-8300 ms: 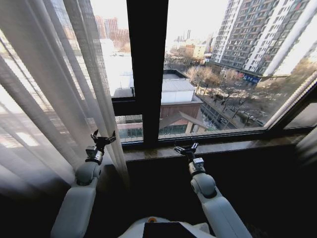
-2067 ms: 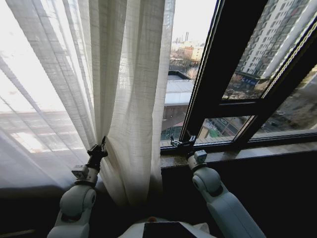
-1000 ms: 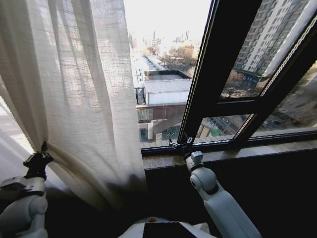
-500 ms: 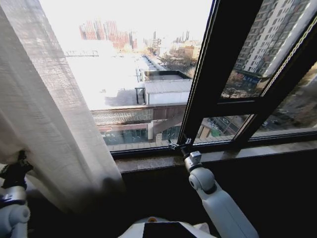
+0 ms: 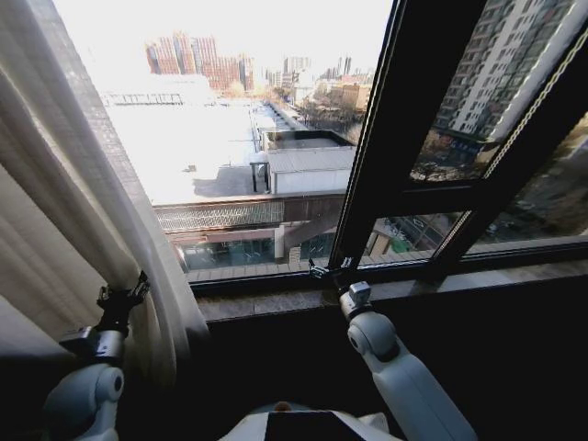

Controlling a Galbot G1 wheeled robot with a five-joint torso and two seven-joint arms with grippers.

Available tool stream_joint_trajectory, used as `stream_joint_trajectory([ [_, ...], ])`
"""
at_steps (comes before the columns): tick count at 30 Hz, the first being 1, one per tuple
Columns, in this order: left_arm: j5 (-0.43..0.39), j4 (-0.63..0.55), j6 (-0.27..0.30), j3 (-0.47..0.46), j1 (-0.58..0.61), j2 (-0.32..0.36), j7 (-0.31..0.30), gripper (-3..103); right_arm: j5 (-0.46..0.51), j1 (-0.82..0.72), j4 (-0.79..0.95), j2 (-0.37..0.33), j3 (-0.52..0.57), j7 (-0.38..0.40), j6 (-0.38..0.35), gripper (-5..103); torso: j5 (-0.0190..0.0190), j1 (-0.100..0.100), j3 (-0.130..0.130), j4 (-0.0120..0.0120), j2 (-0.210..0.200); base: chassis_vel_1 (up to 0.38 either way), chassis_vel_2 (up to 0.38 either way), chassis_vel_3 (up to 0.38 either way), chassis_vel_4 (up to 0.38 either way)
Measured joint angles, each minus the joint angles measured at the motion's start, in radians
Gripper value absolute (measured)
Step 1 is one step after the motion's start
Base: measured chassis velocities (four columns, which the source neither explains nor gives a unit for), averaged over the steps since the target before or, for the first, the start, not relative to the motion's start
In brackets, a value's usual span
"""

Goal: Open the curtains by pulling them apart, changing their state from closed to fully open.

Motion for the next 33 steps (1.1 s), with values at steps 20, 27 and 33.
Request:
stream_joint_trajectory([
  [20, 0.029, 0.003, -0.016, -0.001, 0.008, -0.018, -0.013, 100, -0.069, -0.009, 0.000, 0.011, -0.071, 0.001, -0.001, 100, -0.0002, 0.000, 0.000, 0.0000, 0.000, 0.000, 0.000, 0.000, 0.000],
  [27, 0.038, 0.004, -0.014, 0.004, 0.002, -0.022, -0.013, 100, -0.071, -0.014, 0.008, 0.008, -0.069, 0.001, -0.003, 100, -0.0002, 0.000, 0.000, 0.0000, 0.000, 0.000, 0.000, 0.000, 0.000],
  [33, 0.050, -0.001, -0.013, 0.007, -0.001, -0.025, -0.014, 100, -0.071, -0.018, 0.015, 0.005, -0.067, 0.001, -0.003, 100, -0.0001, 0.000, 0.000, 0.0000, 0.000, 0.000, 0.000, 0.000, 0.000],
])
